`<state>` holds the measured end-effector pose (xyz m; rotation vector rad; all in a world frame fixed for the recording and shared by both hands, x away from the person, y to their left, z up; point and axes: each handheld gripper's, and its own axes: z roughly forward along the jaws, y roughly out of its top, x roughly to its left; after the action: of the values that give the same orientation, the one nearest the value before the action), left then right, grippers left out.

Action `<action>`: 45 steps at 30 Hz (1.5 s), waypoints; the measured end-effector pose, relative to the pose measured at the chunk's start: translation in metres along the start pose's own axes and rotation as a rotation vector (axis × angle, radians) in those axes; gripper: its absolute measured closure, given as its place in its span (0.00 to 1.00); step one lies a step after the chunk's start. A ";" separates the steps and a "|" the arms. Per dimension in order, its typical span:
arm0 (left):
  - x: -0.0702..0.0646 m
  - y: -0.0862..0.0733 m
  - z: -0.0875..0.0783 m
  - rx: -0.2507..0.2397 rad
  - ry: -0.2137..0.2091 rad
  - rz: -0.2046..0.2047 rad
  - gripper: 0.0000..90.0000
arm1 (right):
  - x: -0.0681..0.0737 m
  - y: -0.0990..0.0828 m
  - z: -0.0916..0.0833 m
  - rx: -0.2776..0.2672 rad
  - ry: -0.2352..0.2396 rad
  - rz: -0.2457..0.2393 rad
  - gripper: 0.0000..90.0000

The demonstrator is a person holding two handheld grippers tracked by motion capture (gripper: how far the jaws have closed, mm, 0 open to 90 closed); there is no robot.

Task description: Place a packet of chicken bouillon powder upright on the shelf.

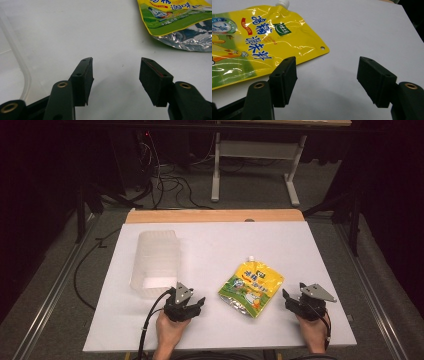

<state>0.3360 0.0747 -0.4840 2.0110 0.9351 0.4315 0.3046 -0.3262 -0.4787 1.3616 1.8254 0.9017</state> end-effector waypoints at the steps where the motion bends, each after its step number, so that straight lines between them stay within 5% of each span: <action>1: 0.000 0.000 0.000 0.001 -0.001 -0.002 0.49 | 0.000 0.000 0.000 0.000 -0.001 0.003 0.36; 19: 0.000 0.000 -0.001 -0.003 -0.008 0.017 0.44 | 0.001 0.000 0.000 0.003 -0.006 -0.002 0.36; 26: -0.004 0.000 -0.002 -0.014 0.023 0.043 0.39 | 0.001 0.000 0.000 -0.002 -0.004 -0.004 0.36; 45: -0.004 0.010 -0.011 -0.041 -0.003 -0.014 0.37 | 0.001 0.000 0.000 -0.002 -0.007 -0.004 0.36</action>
<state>0.3316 0.0739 -0.4692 1.9667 0.9304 0.4362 0.3044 -0.3249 -0.4787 1.3584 1.8209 0.8951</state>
